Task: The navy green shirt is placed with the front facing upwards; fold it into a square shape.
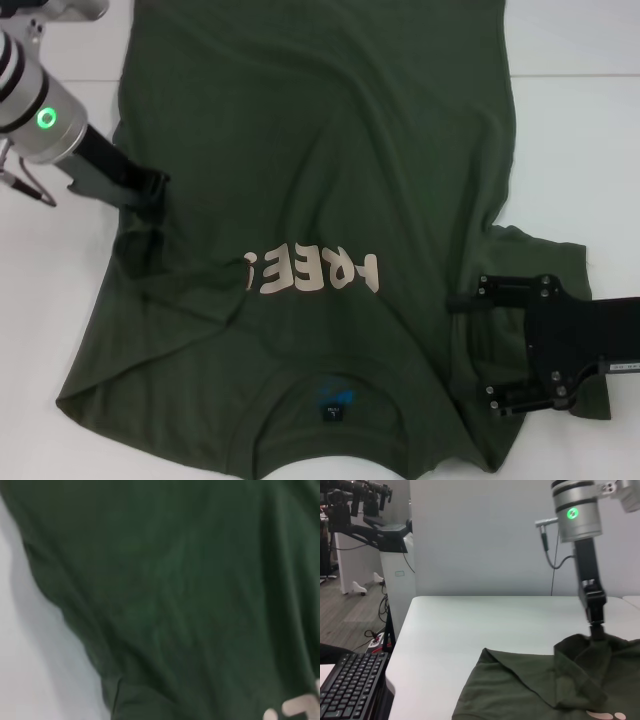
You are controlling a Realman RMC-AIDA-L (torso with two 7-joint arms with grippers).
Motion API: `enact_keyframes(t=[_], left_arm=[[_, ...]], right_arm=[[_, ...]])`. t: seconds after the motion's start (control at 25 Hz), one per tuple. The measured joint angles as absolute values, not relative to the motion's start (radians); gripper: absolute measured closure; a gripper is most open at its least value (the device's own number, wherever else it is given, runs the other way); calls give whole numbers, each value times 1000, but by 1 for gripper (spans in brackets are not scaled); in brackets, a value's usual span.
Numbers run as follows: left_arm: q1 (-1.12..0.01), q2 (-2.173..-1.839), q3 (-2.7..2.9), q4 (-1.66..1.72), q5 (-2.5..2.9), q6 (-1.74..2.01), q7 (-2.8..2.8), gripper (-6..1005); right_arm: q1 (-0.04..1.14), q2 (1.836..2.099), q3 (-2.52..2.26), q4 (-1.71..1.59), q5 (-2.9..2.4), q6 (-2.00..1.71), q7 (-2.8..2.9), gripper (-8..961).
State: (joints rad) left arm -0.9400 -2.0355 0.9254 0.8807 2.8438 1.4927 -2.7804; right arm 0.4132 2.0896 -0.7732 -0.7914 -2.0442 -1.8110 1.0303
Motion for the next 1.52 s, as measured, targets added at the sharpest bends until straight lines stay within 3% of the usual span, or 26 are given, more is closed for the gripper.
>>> enact_keyframes(t=[0.8, 0.92, 1.32, 1.52], left_arm=[[-985, -2080, 911, 888, 2855, 1371, -2852, 970], [-977, -2088, 904, 904, 2856, 1339, -2857, 826], [-976, -2093, 940, 921, 2854, 1332, -2841, 599], [-919, -2110, 942, 1005, 2823, 1401, -2755, 365]], right_arm=[[408, 2088, -773, -764, -2048, -1815, 1011, 141], [408, 2087, -773, -764, -2048, -1811, 1011, 142], [409, 2087, -767, -764, -2048, -1806, 1011, 145], [409, 2085, -756, -769, -2044, -1806, 1017, 146]])
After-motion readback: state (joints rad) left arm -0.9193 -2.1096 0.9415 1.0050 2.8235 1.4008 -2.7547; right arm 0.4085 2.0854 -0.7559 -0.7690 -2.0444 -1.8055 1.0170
